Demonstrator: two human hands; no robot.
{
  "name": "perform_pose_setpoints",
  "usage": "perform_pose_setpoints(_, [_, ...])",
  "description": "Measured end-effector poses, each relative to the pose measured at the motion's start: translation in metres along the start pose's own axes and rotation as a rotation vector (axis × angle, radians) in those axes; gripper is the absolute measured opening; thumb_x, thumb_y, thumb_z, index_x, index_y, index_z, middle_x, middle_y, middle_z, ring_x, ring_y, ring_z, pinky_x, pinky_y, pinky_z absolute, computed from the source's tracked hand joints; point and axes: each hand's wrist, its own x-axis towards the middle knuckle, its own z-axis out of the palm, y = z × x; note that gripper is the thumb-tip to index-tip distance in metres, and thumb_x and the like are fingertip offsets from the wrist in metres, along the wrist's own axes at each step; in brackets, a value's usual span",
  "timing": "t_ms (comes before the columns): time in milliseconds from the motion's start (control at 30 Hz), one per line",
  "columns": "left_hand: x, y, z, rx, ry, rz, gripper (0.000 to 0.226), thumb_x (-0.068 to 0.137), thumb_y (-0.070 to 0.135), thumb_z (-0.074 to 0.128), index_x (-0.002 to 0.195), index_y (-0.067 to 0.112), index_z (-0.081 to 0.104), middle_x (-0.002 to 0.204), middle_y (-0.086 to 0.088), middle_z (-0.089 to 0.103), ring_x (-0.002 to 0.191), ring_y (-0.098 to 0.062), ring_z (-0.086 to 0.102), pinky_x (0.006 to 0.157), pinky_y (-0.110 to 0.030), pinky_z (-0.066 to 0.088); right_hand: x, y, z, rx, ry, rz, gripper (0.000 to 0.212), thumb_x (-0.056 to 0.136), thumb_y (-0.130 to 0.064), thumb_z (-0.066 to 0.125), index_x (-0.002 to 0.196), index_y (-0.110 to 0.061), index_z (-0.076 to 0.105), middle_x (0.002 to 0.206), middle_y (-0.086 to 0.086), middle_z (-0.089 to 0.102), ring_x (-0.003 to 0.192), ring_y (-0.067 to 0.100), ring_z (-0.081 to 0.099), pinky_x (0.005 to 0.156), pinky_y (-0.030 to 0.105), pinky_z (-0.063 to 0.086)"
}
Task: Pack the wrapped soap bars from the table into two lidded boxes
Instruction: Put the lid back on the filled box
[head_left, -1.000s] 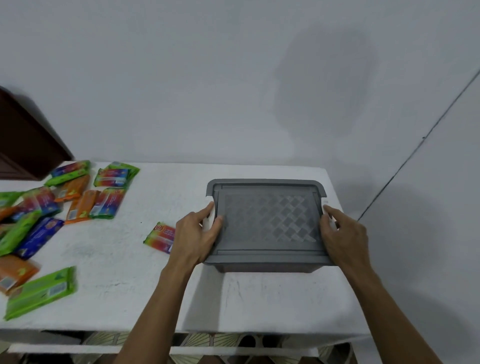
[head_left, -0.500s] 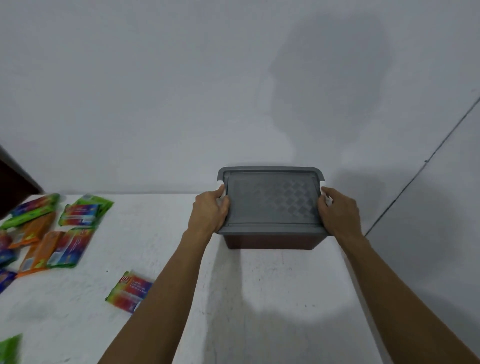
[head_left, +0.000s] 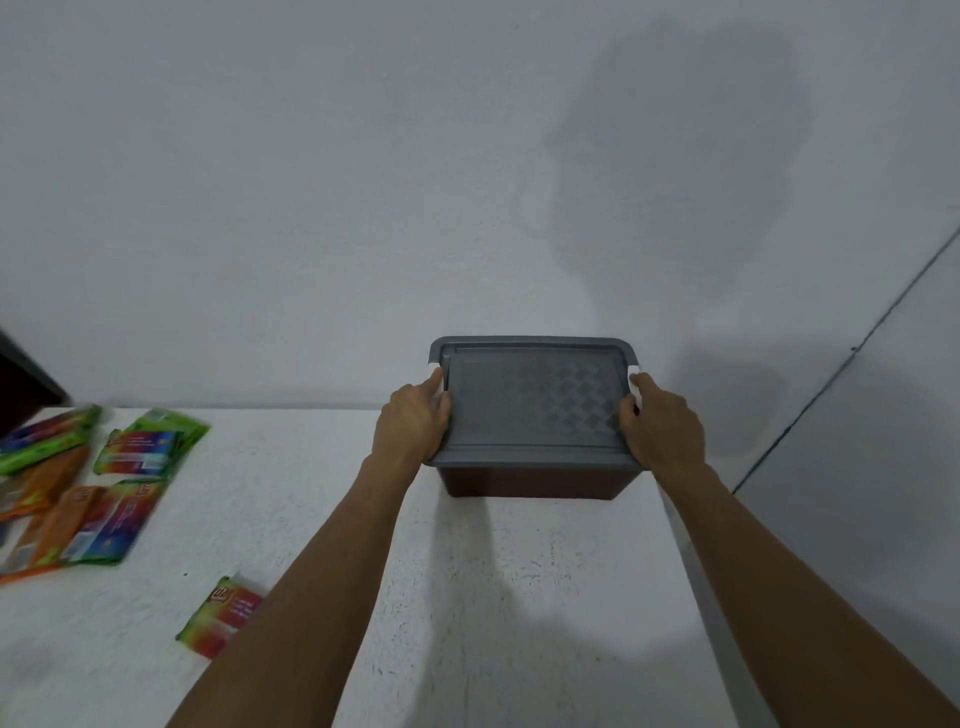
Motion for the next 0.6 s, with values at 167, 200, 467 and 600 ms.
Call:
perform_pose_setpoints(167, [-0.022,-0.005,-0.01,0.122,-0.132,-0.015,0.053,0.103,0.042,0.025,0.154,0.032,0.017,0.119,-0.018,0.062,0.104,-0.033,0.06,0.082,-0.039,0.046,-0.006,-0.007,-0.003,-0.079,-0.153,0.022,0.039,0.099,-0.021,0.034,0.135,-0.007,0.041,0.082,0.016,0.054,0.068,0.03,0.052,0.06,0.032,0.04])
perform_pose_setpoints(200, [-0.028,-0.009,-0.015,0.151,-0.151,-0.011,0.053,0.102,0.047,0.024,0.154,0.035,0.016,0.122,-0.016,0.062,0.106,-0.033,0.059,0.082,-0.039,0.046,-0.008,-0.012,-0.004,-0.073,-0.186,0.038,0.041,0.099,-0.021,0.034,0.137,-0.006,0.039,0.091,0.02,0.056,0.078,0.034,0.055,0.068,0.036,0.044])
perform_pose_setpoints(467, [-0.059,-0.089,-0.092,0.399,-0.184,-0.089,0.064,0.098,0.062,0.02,0.148,0.026,0.035,0.144,-0.01,0.048,0.128,-0.031,0.049,0.1,-0.043,0.041,-0.031,-0.116,-0.008,-0.195,-0.368,-0.113,0.04,0.097,-0.037,0.04,0.112,-0.005,0.056,0.123,0.025,0.055,0.115,0.041,0.049,0.101,0.047,0.041])
perform_pose_setpoints(600, [-0.061,-0.162,-0.156,0.414,-0.13,-0.15,0.062,0.099,0.058,0.024,0.144,0.02,0.042,0.142,-0.013,0.048,0.128,-0.03,0.049,0.1,-0.041,0.041,-0.043,-0.216,0.016,-0.146,-0.48,-0.255,0.048,0.1,-0.04,0.039,0.131,-0.005,0.05,0.134,0.019,0.053,0.121,0.033,0.05,0.104,0.039,0.039])
